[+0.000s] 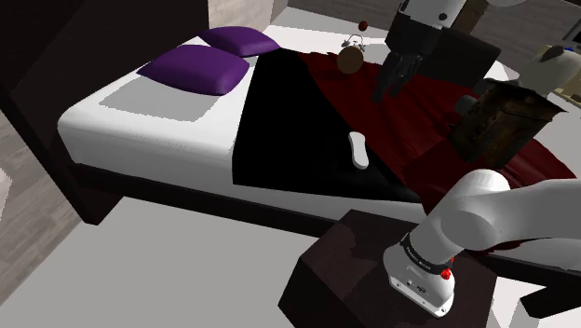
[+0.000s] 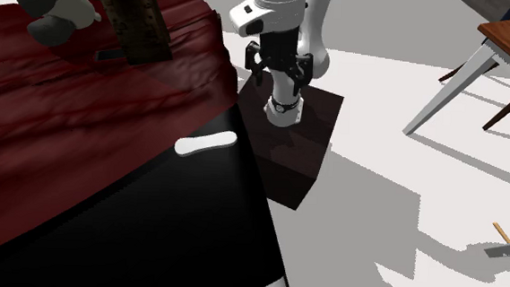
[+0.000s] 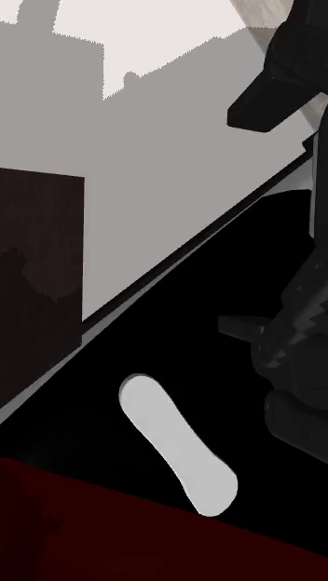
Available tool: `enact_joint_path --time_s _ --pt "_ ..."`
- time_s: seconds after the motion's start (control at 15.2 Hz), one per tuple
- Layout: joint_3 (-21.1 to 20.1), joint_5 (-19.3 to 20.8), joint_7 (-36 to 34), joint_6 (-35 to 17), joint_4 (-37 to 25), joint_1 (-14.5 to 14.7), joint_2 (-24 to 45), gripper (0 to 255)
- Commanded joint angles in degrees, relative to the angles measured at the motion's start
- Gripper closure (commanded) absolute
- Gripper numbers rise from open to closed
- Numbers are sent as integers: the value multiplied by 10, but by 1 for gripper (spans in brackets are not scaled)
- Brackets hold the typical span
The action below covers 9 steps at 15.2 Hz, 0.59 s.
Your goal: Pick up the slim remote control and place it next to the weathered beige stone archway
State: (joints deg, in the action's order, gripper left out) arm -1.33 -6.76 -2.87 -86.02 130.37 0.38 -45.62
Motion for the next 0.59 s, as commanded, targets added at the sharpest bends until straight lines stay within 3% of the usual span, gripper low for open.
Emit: enact_joint_path --time_s 0.0,0.53 --pt "0 0 0 0 0 0 0 0" --pt "7 26 -65 -133 89 -62 48 0"
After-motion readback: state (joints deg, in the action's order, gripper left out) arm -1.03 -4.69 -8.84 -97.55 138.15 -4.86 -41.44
